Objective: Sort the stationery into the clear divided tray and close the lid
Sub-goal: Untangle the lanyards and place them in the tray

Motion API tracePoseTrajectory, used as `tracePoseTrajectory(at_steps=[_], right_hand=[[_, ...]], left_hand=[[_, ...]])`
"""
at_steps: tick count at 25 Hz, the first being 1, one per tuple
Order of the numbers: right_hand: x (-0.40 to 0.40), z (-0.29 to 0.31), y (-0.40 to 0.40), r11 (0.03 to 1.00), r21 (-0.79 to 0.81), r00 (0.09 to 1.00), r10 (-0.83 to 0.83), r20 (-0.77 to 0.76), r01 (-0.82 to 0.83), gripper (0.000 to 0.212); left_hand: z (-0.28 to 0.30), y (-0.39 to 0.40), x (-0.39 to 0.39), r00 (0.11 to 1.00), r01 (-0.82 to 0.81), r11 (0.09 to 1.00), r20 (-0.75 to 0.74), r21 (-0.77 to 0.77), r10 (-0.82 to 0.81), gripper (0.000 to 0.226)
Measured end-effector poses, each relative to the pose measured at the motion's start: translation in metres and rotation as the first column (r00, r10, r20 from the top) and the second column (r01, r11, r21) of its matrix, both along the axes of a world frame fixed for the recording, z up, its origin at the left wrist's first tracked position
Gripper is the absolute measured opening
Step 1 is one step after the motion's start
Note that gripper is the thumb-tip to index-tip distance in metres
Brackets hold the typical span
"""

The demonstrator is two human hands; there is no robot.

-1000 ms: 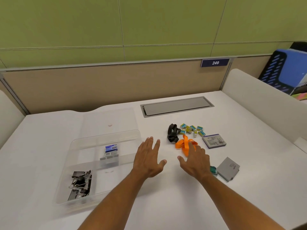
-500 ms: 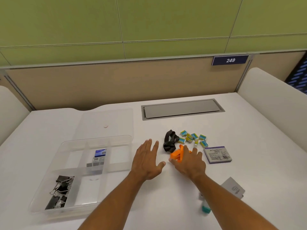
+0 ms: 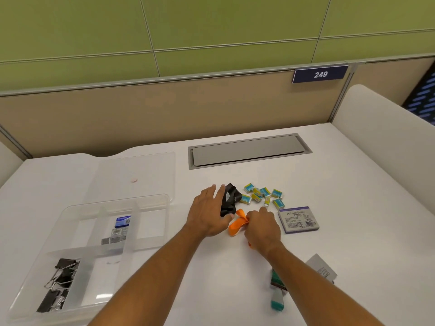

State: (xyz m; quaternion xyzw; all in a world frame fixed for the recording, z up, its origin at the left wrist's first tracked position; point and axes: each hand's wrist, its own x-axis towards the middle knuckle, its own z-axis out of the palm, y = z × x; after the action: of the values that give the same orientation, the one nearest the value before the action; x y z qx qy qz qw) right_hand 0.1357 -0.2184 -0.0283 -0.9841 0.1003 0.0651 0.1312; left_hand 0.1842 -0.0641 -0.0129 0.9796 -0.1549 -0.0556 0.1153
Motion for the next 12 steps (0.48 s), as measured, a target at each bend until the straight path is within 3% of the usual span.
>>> tracePoseTrajectory(at_steps=[12], right_hand=[[0.007, -0.003, -0.020, 0.993, 0.112, 0.997, -0.043, 0.067, 0.035, 0.022]], left_hand=[[-0.002, -0.033, 0.034, 0.985, 0.097, 0.994, -0.150, 0.045, -0.090, 0.099]])
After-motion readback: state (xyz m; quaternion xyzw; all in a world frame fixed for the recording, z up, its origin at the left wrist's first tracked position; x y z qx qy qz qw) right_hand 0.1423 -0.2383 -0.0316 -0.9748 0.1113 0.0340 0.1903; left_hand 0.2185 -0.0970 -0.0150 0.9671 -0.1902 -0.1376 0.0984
